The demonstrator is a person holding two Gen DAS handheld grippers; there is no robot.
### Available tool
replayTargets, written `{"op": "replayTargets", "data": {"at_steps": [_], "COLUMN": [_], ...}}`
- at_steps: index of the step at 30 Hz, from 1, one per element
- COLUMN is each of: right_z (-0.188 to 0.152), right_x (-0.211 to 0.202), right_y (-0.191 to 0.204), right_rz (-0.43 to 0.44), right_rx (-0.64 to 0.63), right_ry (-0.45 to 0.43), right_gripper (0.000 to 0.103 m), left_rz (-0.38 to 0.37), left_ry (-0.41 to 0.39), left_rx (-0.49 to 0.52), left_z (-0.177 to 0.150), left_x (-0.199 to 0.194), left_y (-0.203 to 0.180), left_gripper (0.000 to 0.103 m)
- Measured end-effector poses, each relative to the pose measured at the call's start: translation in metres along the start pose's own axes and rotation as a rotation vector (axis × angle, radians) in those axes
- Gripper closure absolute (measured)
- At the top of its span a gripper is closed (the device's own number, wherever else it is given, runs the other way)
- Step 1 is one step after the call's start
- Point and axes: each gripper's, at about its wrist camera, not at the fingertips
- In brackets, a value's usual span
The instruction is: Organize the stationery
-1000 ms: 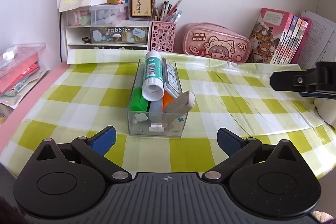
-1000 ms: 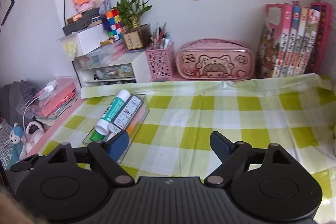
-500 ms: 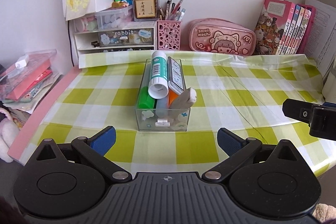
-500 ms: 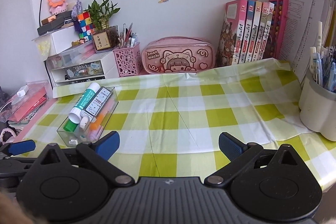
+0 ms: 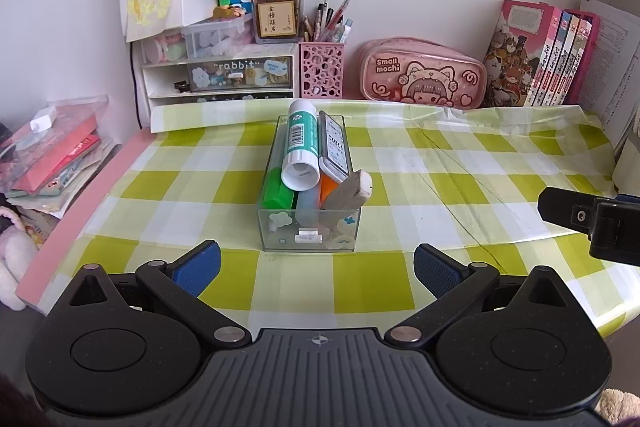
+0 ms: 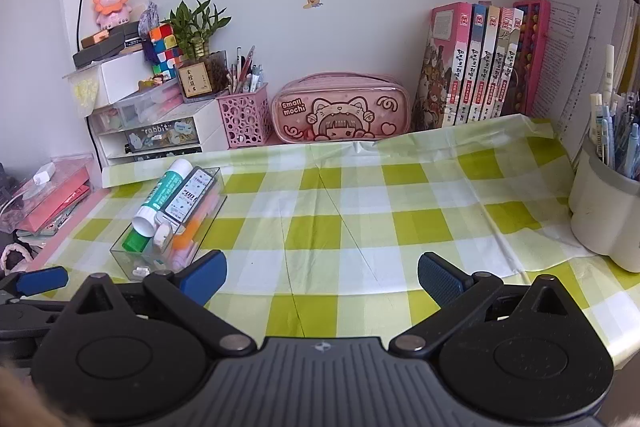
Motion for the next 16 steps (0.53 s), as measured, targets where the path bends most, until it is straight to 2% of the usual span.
{"op": "replayTargets", "data": {"at_steps": [16], "right_z": [0.0001], "right_x": [-0.0030], "right_y": [-0.0062], "right_rz": [-0.004], "right_rx": [0.020], "right_ry": [-0.005], "right_gripper": [0.002], "left_rz": [-0.012], "left_ry": [-0.002], "left_rx": [-0.005], "left_z": [-0.0003], "left_x": [-0.0014], "left_y": [-0.0013], "left_gripper": [0.005]}}
Point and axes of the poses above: each gripper's, at about its wrist camera, not at the fingertips, and x roughly the way its jaws point, y to its left, z to its top, and after that the axes turned 7 degrees about x, right-handed
